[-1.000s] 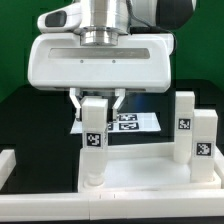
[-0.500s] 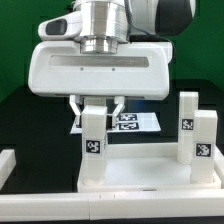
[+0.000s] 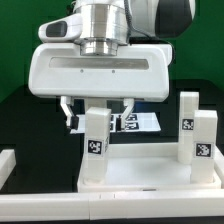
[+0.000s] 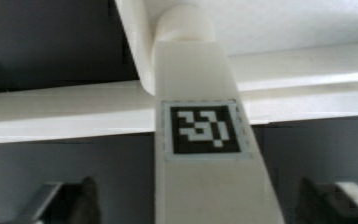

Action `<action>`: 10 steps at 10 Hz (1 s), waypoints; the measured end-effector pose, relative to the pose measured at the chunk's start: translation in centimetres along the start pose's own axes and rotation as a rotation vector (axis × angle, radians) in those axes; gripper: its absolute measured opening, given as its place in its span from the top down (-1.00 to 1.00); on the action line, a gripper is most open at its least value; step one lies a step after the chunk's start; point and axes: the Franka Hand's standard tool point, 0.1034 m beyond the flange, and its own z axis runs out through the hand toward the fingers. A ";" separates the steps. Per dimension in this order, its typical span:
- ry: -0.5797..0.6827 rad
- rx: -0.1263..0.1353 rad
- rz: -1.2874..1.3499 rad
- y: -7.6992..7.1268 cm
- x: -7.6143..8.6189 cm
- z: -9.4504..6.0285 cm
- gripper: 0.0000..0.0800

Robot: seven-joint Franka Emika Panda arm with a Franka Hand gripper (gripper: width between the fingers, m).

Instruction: Assemble desk

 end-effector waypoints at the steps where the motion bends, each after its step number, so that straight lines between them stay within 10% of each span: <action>1: -0.045 0.010 0.008 0.3 0.1 -0.2 -0.55; 9: -0.419 0.091 0.091 -0.4 1.1 -0.1 -0.62; 10: -0.421 0.086 0.110 -0.4 1.0 -0.1 -0.37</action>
Offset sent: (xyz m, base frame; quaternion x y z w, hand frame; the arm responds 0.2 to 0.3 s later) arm 0.0130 -0.0075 0.0030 0.0214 -0.2201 0.0353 0.9746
